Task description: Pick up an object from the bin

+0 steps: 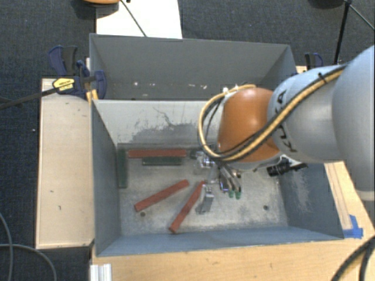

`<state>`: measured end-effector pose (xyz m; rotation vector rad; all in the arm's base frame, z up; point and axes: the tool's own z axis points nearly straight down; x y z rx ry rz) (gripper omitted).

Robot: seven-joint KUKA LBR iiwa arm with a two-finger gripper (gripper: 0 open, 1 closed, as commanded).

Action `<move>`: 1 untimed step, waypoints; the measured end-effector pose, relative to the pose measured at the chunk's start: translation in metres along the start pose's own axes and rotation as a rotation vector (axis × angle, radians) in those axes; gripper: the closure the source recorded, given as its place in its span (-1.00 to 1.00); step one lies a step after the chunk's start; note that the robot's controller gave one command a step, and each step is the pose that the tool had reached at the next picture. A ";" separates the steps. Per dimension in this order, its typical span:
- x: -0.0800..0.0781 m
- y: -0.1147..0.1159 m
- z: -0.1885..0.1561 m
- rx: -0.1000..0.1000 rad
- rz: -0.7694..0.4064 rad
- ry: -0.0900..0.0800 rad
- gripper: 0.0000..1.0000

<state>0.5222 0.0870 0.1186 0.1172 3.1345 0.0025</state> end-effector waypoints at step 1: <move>-0.004 0.022 0.025 0.002 0.002 0.005 -1.00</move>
Offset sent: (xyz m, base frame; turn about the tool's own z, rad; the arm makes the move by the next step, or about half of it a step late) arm -0.0125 0.0330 -0.0486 0.0163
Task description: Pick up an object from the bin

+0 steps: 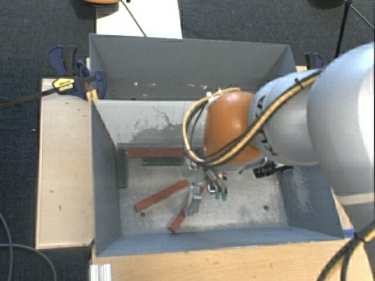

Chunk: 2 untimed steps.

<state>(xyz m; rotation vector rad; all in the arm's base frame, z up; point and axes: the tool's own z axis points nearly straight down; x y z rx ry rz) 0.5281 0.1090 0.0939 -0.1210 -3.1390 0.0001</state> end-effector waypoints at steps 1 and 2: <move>0.009 0.007 0.012 -0.001 -0.080 -0.002 -1.00; 0.000 0.056 0.024 -0.002 -0.084 -0.003 1.00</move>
Offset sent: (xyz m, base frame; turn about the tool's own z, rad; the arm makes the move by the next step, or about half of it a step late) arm 0.0034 0.0561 -0.0239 -0.0844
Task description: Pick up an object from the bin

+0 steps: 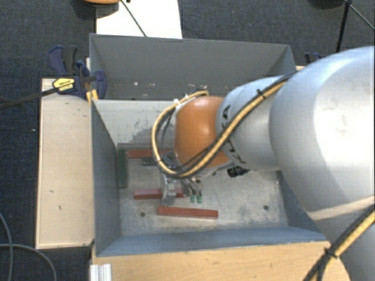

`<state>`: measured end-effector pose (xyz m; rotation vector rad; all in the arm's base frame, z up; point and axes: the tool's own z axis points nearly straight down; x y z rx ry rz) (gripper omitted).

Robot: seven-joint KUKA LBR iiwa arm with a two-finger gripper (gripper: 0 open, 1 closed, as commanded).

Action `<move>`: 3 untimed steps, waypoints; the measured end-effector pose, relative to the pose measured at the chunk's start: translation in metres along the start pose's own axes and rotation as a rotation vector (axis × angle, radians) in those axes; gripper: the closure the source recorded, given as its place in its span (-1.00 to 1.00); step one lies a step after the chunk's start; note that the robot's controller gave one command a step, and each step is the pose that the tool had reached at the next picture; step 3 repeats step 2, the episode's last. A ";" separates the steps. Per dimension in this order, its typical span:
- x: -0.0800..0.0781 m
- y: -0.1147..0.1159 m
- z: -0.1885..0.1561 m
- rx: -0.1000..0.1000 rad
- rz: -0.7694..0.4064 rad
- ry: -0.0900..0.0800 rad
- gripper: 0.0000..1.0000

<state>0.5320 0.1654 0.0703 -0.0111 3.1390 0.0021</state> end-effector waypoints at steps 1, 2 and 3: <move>0.000 0.000 0.000 0.000 0.001 0.000 1.00; 0.023 0.042 -0.168 -0.002 -0.018 -0.003 1.00; 0.023 0.042 -0.168 -0.002 -0.018 -0.003 1.00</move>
Offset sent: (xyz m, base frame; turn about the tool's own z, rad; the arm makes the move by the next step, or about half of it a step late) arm -0.0249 0.0403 0.1655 -0.0145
